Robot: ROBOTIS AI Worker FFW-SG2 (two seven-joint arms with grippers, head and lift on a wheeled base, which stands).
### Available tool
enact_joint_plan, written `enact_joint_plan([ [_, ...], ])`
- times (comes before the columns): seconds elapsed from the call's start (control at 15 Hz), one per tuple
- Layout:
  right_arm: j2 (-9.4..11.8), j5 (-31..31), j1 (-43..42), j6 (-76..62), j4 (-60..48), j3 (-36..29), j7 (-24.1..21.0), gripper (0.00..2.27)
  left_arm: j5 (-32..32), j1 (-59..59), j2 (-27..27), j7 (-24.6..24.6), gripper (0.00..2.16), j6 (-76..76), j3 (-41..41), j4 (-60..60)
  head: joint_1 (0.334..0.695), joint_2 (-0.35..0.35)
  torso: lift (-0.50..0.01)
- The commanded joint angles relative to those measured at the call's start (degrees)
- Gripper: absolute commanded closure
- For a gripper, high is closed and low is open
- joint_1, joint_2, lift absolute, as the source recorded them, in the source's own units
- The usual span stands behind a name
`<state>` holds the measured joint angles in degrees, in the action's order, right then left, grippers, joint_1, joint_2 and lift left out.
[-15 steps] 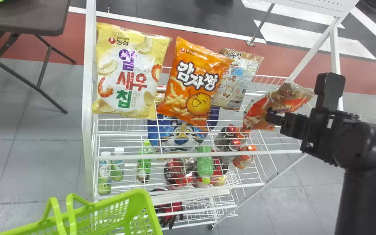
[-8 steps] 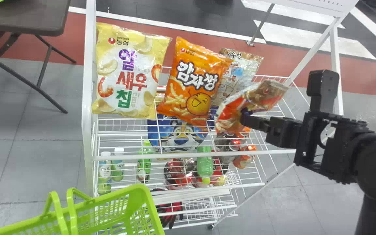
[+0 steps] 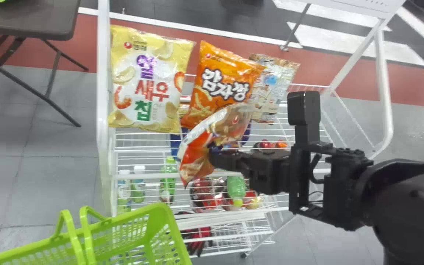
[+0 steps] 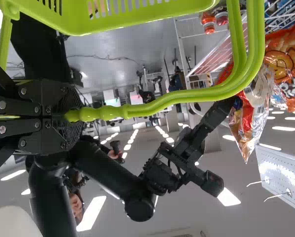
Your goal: Hold basket handle with left hand then pick Saewookkang with right hand and place into basket
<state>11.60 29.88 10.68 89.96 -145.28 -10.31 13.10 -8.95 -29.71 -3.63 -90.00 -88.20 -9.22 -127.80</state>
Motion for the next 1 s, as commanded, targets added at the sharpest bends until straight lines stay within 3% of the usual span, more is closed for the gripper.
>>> enact_joint_plan([
  [0.0, 0.0, 0.1, 0.2, 0.1, 0.0, 4.6, 0.0, 2.25, -0.2, 0.4, 0.0, -0.6, 2.16, -1.8, -0.5, 0.0, 0.695, -0.24, -0.015],
  [0.13, 0.0, 2.6, 0.4, 0.1, 0.0, 6.1, 0.0, 2.25, -0.4, 0.8, 0.1, -0.6, 2.16, -1.8, -1.1, -0.1, 0.695, -0.159, -0.015],
  [0.33, 0.4, 5.1, 2.2, 0.1, -1.7, 7.8, 0.1, 2.25, -1.0, 2.1, 0.1, -0.6, 2.16, -1.8, -2.1, -0.1, 0.695, -0.085, -0.015],
  [0.47, 0.4, 10.4, 2.9, 0.1, -1.7, 7.9, 0.1, 2.25, -1.2, 2.6, 0.2, -0.6, 2.16, -1.8, -2.2, -0.2, 0.695, -0.046, -0.015],
  [0.67, 0.9, 8.5, 4.8, 0.1, -1.3, 10.6, 0.2, 2.25, -1.8, 2.9, 0.2, -0.6, 2.16, -1.8, -2.6, -0.3, 0.695, 0.028, -0.015],
  [0.93, 2.9, 6.9, 6.6, 0.1, 4.0, 14.2, 0.7, 2.25, -2.8, 3.1, 0.2, -0.6, 2.16, -1.8, -3.4, -0.3, 0.695, 0.059, -0.015],
])
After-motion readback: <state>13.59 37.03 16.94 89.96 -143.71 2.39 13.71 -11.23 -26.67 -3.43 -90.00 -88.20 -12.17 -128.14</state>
